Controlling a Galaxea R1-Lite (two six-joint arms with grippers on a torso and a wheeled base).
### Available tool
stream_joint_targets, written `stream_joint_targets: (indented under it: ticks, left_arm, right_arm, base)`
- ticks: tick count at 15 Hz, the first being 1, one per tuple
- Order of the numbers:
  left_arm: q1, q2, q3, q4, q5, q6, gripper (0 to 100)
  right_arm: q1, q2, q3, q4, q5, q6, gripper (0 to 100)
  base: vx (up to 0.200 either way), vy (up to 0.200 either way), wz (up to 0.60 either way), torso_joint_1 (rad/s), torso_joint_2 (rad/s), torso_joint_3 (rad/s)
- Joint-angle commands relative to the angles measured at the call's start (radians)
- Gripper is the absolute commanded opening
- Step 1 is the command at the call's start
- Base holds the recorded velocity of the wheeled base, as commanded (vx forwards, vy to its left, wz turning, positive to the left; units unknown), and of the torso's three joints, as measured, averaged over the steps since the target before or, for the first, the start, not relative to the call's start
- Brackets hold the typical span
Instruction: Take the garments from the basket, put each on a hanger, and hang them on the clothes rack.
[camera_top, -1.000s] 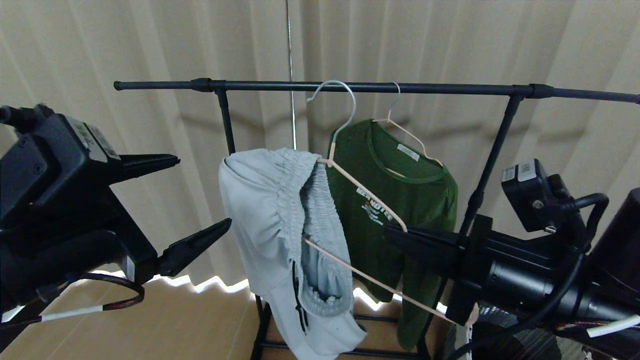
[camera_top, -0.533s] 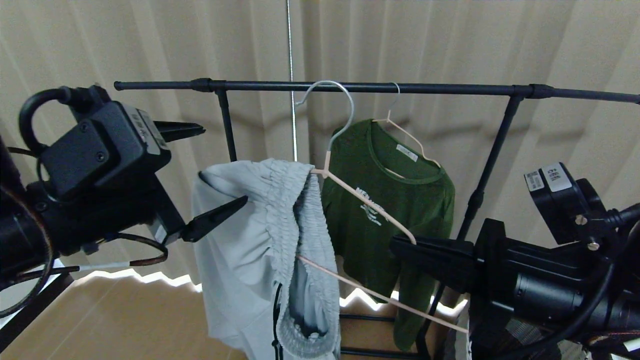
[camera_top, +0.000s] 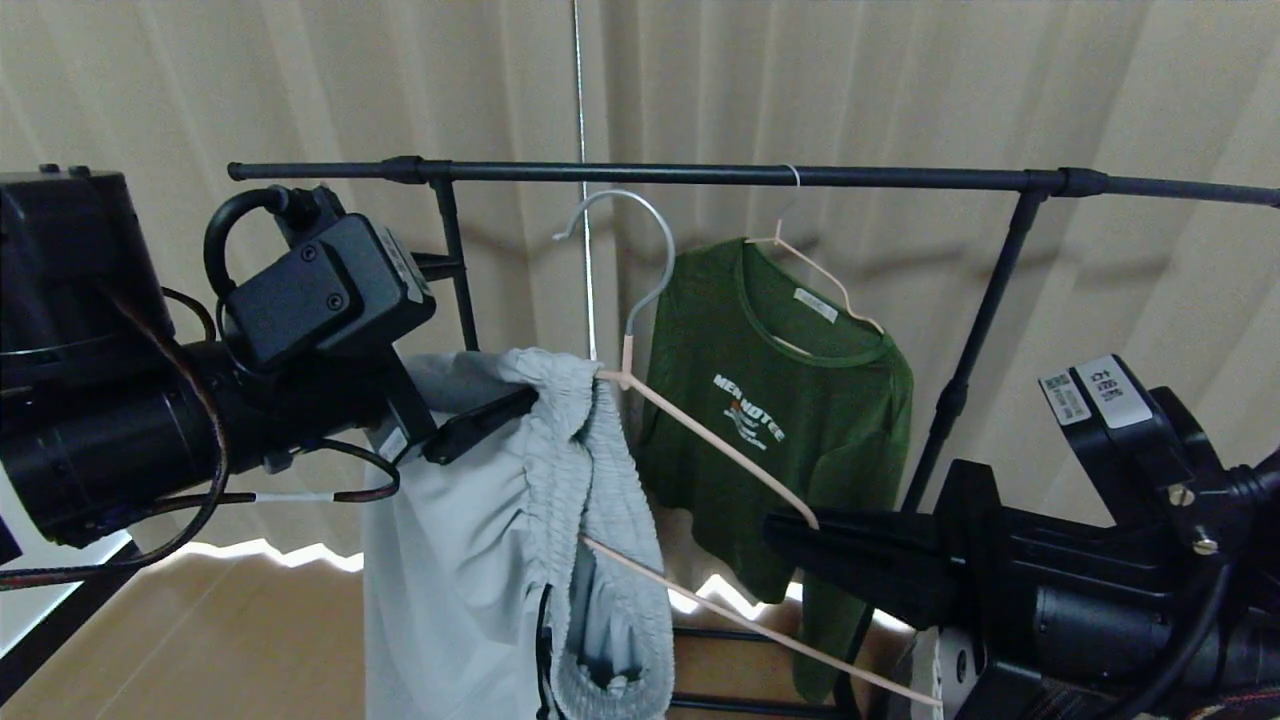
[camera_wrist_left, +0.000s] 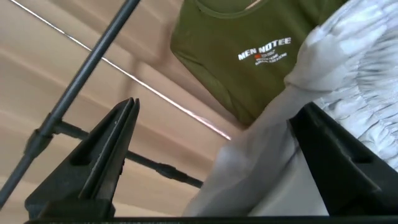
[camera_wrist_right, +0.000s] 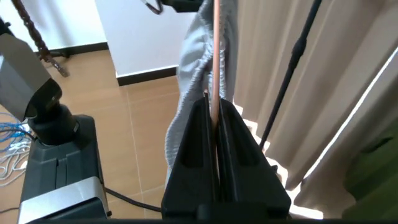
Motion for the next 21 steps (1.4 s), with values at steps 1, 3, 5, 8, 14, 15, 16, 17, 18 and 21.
stream_joint_targets:
  ticks: [1,3,5,8,14,15,16,17,18,21]
  left_arm:
    - [0.0,0.01,0.002,0.0,0.0,0.001,100]
    - [0.0,0.008,0.003,0.0,-0.029,-0.001,100]
    - [0.001,0.008,0.002,0.0,-0.04,-0.001,0]
    - [0.001,0.008,0.005,0.0,-0.041,-0.001,0]
    - [0.015,0.004,0.019,0.0,-0.038,-0.005,0]
    - [0.021,0.004,0.022,-0.001,-0.037,-0.005,0]
    - [0.025,0.002,0.023,-0.004,-0.037,-0.007,0]
    - [0.031,0.002,0.026,-0.017,-0.032,-0.005,0]
    - [0.041,0.002,0.028,-0.018,-0.023,-0.007,0]
    - [0.066,0.001,0.029,-0.017,0.166,-0.036,0]
  right_arm:
    - [0.009,0.002,0.001,-0.001,0.002,-0.004,0]
    - [0.016,-0.002,0.002,-0.001,0.003,-0.007,0]
    - [0.016,-0.006,0.004,0.0,0.029,-0.009,0]
    - [0.016,-0.006,0.007,-0.001,0.037,-0.013,0]
    - [0.009,-0.01,0.008,0.002,0.034,-0.024,0]
    - [0.006,-0.01,0.013,0.005,0.031,-0.025,100]
    - [0.004,-0.009,0.016,0.005,0.028,-0.027,100]
    - [-0.017,-0.002,0.016,0.005,0.026,-0.048,100]
    - [-0.036,0.002,0.016,0.004,0.025,-0.073,100]
    - [-0.071,0.007,0.016,-0.003,-0.052,-0.159,100]
  base:
    - [0.0,0.0,0.0,0.0,0.0,0.0]
    - [0.0,0.0,0.0,0.0,0.0,0.0]
    - [0.0,0.0,0.0,0.0,0.0,0.0]
    - [0.0,0.0,0.0,0.0,0.0,0.0]
    - [0.0,0.0,0.0,0.0,0.0,0.0]
    - [0.0,0.0,0.0,0.0,0.0,0.0]
    - [0.0,0.0,0.0,0.0,0.0,0.0]
    - [0.0,0.0,0.0,0.0,0.0,0.0]
    - [0.0,0.0,0.0,0.0,0.0,0.0]
    - [0.0,0.0,0.0,0.0,0.0,0.0]
